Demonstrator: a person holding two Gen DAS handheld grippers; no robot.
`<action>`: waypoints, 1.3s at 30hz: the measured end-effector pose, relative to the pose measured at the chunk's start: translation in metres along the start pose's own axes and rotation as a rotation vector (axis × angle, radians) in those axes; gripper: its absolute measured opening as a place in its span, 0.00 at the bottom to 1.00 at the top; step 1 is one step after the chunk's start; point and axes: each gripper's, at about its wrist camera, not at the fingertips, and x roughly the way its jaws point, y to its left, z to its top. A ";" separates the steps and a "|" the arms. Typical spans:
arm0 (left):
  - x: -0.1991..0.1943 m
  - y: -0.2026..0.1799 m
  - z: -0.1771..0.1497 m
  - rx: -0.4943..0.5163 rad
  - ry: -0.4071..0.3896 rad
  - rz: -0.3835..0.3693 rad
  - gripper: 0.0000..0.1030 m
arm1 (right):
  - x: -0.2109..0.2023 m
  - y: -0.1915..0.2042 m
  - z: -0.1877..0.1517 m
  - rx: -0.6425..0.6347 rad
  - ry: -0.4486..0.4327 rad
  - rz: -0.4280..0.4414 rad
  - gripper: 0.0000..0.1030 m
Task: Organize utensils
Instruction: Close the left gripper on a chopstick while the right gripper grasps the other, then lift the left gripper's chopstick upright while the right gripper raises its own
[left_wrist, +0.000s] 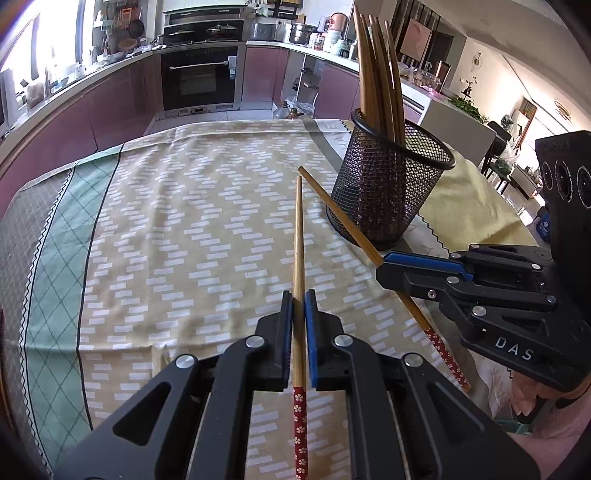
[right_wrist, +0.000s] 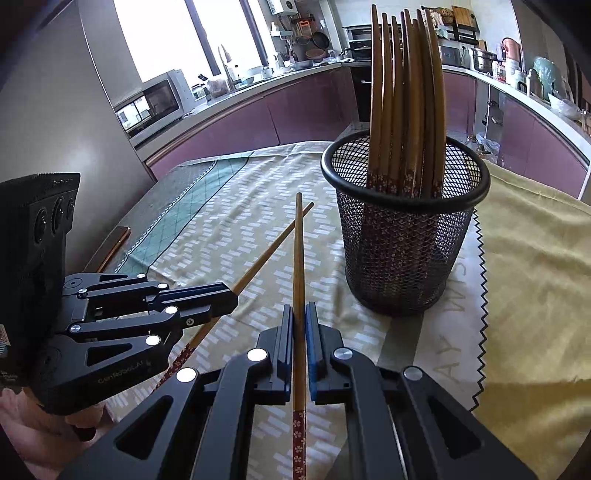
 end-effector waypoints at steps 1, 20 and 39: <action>-0.003 0.000 0.000 0.002 -0.005 -0.005 0.07 | -0.002 0.001 0.000 -0.002 -0.006 0.005 0.05; -0.055 -0.008 0.009 0.013 -0.101 -0.087 0.07 | -0.044 0.001 0.005 -0.009 -0.121 0.037 0.05; -0.081 -0.019 0.013 0.024 -0.159 -0.121 0.07 | -0.073 -0.010 0.010 -0.006 -0.206 0.034 0.06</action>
